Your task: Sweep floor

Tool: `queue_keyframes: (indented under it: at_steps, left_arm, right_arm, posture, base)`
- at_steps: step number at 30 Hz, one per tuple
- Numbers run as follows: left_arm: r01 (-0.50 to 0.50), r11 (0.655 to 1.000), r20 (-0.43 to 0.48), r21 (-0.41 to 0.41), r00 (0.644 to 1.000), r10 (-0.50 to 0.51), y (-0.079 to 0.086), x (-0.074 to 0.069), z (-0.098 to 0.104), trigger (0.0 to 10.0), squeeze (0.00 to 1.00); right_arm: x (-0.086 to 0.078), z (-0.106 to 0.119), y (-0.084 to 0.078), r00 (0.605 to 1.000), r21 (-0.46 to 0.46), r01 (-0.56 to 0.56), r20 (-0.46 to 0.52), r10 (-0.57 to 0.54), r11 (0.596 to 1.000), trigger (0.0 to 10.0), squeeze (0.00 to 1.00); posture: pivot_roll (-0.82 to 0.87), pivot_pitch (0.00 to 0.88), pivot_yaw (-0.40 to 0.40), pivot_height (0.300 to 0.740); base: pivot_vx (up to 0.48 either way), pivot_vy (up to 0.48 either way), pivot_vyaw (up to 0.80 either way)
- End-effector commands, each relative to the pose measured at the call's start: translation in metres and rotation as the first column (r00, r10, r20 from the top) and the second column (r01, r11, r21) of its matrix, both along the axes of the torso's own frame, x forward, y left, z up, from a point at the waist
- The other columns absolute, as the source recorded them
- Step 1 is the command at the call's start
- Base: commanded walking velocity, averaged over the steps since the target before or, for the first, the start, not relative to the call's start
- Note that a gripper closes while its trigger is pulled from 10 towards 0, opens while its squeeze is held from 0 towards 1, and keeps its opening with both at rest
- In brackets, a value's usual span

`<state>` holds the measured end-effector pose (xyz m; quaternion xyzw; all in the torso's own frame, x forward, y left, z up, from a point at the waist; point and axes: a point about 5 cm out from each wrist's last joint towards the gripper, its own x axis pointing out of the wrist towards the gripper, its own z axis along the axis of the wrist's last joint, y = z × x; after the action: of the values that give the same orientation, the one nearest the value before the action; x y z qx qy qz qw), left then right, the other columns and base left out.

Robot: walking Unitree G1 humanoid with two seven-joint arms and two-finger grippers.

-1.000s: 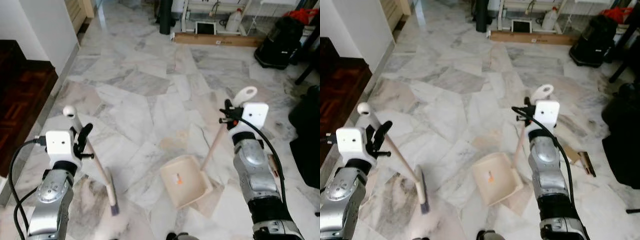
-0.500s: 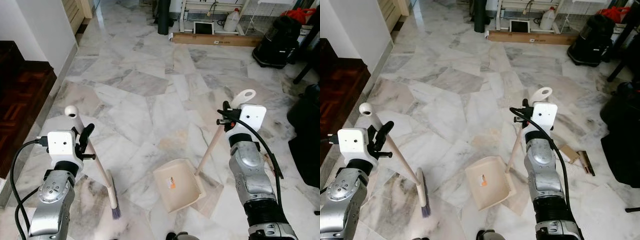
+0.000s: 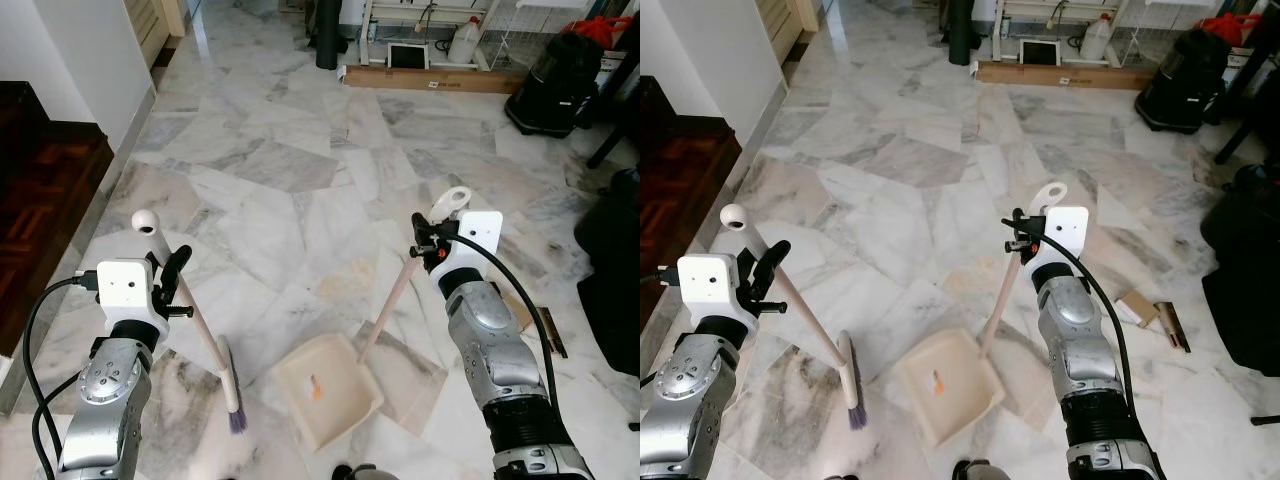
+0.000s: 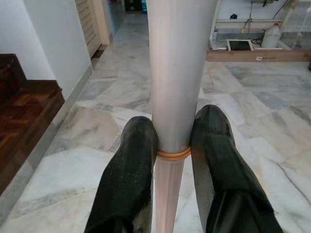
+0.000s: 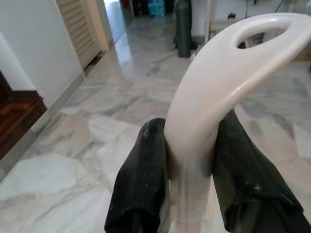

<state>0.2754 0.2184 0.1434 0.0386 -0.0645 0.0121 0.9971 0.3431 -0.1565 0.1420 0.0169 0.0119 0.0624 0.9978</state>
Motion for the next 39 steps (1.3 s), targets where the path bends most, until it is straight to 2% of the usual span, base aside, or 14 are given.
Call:
queue_keyframes:
  at_steps: [1, 5, 7, 9, 14, 24, 25, 30, 36, 39]
  left_arm:
    - [0.025, 1.000, 0.015, 0.006, 1.000, -0.025, -0.005, 0.002, 0.005, 10.0, 0.00]
    - [0.028, 1.000, 0.015, 0.005, 0.999, -0.028, -0.005, 0.003, 0.005, 10.0, 0.00]
    - [0.026, 1.000, 0.015, 0.005, 1.000, -0.026, -0.005, 0.003, 0.005, 10.0, 0.00]
    - [0.010, 1.000, 0.027, 0.005, 1.000, -0.010, -0.005, 0.003, 0.006, 10.0, 0.00]
    - [-0.009, 1.000, 0.047, 0.004, 0.999, 0.009, -0.006, 0.003, 0.009, 10.0, 0.00]
    - [0.001, 1.000, 0.050, 0.001, 0.999, -0.001, -0.011, 0.005, 0.010, 10.0, 0.00]
    - [0.022, 0.999, 0.052, -0.038, 0.998, -0.020, -0.013, 0.007, 0.012, 10.0, 0.00]
    - [0.084, 0.993, 0.080, -0.086, 0.994, -0.077, -0.014, 0.010, 0.026, 10.0, 0.00]
    - [0.121, 0.991, 0.095, -0.061, 0.989, -0.115, -0.013, 0.010, 0.038, 10.0, 0.00]
    - [0.172, 0.984, 0.085, -0.037, 0.982, -0.169, -0.014, 0.009, 0.044, 10.0, 0.00]
  right_arm:
    - [0.001, 0.017, 0.000, 0.998, -0.008, -0.028, 0.048, 0.028, 1.000, 10.0, 0.00]
    - [0.000, 0.018, 0.002, 0.997, -0.037, -0.070, 0.030, 0.071, 0.997, 10.0, 0.00]
    - [0.002, 0.022, -0.001, 0.997, -0.049, -0.056, 0.050, 0.059, 0.997, 10.0, 0.00]
    - [0.005, 0.028, -0.006, 0.996, -0.026, 0.003, 0.086, -0.001, 1.000, 10.0, 0.00]
    - [0.007, 0.037, -0.004, 0.988, 0.026, 0.050, 0.143, -0.054, 0.998, 10.0, 0.00]
    - [0.007, 0.038, 0.002, 0.985, 0.048, 0.073, 0.156, -0.080, 0.996, 10.0, 0.00]
    - [0.007, 0.037, 0.003, 0.986, 0.047, 0.068, 0.151, -0.075, 0.997, 10.0, 0.00]
    - [0.009, 0.038, 0.004, 0.985, 0.049, 0.065, 0.159, -0.072, 0.997, 10.0, 0.00]
    - [0.011, 0.038, 0.007, 0.985, 0.048, 0.059, 0.159, -0.066, 0.997, 10.0, 0.00]
    - [0.011, 0.037, 0.007, 0.984, 0.032, 0.065, 0.162, -0.069, 0.997, 10.0, 0.00]
  posture:
    - [-0.09, 0.151, -0.041, 0.740]
    - [-0.09, 0.160, -0.041, 0.740]
    - [-0.09, 0.164, -0.043, 0.740]
    - [-0.09, 0.168, -0.043, 0.740]
    - [-0.08, 0.181, -0.040, 0.740]
    - [-0.08, 0.174, -0.036, 0.740]
    - [-0.08, 0.166, -0.035, 0.740]
    - [-0.08, 0.159, -0.034, 0.740]
    - [-0.07, 0.163, -0.034, 0.740]
    - [-0.07, 0.166, -0.036, 0.740]
  base:
    - [0.000, 0.000, 0.00]
    - [0.000, 0.000, 0.00]
    - [0.000, 0.000, 0.00]
    - [0.000, 0.000, 0.00]
    - [0.000, 0.000, 0.00]
    - [0.000, 0.000, 0.00]
    - [0.000, 0.000, 0.00]
    - [0.000, 0.000, 0.00]
    - [0.000, 0.000, 0.00]
    - [0.000, 0.000, 0.00]
